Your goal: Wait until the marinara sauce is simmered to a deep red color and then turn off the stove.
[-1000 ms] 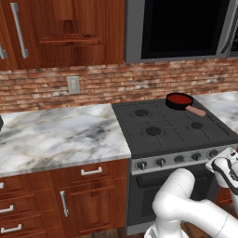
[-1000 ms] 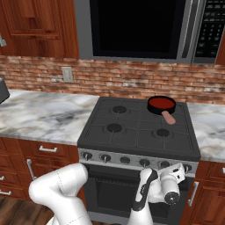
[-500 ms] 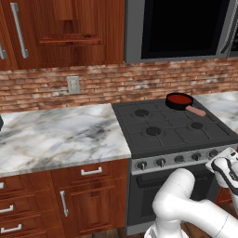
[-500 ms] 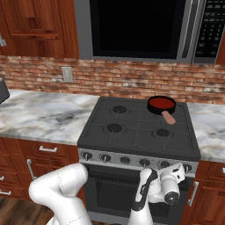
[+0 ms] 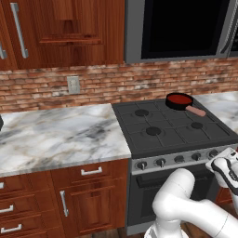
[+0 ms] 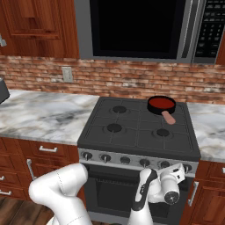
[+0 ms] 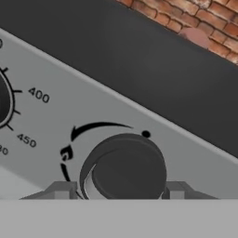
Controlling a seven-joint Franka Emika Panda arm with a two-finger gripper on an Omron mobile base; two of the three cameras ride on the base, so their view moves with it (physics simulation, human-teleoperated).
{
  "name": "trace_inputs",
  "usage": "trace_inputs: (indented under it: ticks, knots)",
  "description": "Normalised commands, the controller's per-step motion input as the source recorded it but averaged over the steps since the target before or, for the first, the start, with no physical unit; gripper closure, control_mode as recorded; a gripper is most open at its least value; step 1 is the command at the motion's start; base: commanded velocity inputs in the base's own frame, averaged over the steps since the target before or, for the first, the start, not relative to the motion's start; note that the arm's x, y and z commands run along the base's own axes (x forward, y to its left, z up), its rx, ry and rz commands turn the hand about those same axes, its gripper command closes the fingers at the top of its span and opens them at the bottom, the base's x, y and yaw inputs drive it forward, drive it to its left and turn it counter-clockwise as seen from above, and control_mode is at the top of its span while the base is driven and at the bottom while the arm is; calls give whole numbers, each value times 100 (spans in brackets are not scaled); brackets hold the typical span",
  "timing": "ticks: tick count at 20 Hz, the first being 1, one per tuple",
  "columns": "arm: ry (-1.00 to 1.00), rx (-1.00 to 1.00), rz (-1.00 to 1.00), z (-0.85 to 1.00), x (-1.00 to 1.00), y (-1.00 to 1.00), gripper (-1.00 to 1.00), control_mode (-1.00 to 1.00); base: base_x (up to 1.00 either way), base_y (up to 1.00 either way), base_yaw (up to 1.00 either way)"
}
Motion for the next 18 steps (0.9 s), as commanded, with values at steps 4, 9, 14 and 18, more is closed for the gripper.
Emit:
trace_inputs:
  ticks: [4, 9, 14, 18]
  knots:
    - [1, 9, -6, 0, -1, 0, 100, -100, 0, 0, 0]
    - [0, 11, -7, -1, -1, 0, 100, -100, 0, 0, 0]
    - [0, 12, -7, -3, -2, -1, 100, -100, 0, 0, 0]
    - [0, 13, -7, -6, -3, -2, 100, -100, 0, 0, 0]
